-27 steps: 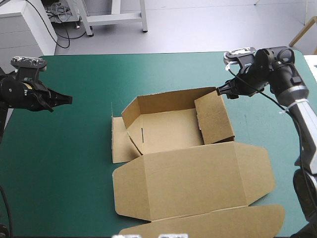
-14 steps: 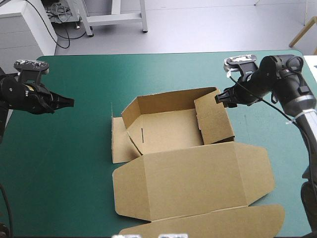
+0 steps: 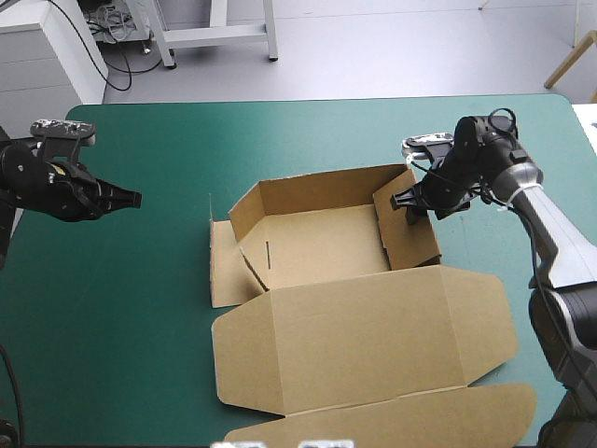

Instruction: Fold the box

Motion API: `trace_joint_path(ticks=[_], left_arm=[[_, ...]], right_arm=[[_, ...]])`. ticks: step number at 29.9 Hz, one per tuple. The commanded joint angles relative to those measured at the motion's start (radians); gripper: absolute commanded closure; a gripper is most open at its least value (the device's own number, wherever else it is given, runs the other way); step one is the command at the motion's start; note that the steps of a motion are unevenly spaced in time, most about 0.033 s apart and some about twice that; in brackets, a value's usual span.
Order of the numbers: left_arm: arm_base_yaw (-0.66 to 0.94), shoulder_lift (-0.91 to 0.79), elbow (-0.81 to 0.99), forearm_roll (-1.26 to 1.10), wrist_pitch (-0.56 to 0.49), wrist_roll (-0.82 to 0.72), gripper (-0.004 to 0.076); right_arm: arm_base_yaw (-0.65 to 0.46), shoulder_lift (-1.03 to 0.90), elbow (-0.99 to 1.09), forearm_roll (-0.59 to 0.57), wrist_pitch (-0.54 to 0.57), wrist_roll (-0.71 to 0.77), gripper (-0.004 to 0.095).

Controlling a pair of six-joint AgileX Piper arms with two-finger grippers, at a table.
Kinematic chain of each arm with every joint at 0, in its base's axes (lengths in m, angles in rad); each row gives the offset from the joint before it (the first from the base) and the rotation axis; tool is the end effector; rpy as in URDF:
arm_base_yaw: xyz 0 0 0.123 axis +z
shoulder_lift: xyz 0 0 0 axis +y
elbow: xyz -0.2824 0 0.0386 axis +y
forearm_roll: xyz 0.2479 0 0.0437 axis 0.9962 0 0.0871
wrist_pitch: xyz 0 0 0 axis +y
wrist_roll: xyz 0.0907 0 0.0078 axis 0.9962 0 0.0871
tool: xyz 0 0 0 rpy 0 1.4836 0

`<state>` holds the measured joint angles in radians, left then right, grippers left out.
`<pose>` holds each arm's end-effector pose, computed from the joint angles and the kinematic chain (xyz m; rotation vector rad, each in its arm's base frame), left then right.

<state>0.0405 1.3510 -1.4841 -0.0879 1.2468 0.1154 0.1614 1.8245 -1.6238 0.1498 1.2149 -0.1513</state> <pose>0.2631 0.0031 0.4056 0.0909 2.5901 -0.0615 0.3747 0.0739 0.2926 -0.4001 2.8649 0.2144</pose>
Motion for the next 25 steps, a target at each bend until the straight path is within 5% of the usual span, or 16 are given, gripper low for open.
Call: trace_joint_path(ticks=[1, 10, 16, 18, 21, 25], left_arm=[[0.001, -0.027, -0.033, -0.015, -0.034, -0.007, 0.0728], [0.001, -0.027, -0.033, -0.015, -0.034, -0.005, 0.0728], [0.001, -0.027, -0.033, -0.015, -0.039, -0.005, 0.0727], [0.001, -0.027, -0.033, -0.013, -0.039, 0.000, 0.0712], [0.001, -0.025, -0.033, -0.013, -0.024, 0.035, 0.0617], [0.001, -0.019, -0.033, -0.013, -0.003, 0.045, 0.0367]], right_arm=[[-0.005, -0.013, -0.020, 0.047, -0.012, -0.005, 0.0382], [-0.005, 0.032, -0.020, 0.063, -0.012, -0.009, 0.0430], [-0.005, 0.032, -0.020, 0.061, -0.012, -0.028, 0.0920], [-0.005, 0.032, -0.020, 0.063, -0.012, -0.027, 0.0917], [-0.005, 0.032, -0.020, 0.063, -0.012, -0.015, 0.0927], [-0.005, 0.032, -0.022, 0.074, -0.012, -0.013, 0.0927]])
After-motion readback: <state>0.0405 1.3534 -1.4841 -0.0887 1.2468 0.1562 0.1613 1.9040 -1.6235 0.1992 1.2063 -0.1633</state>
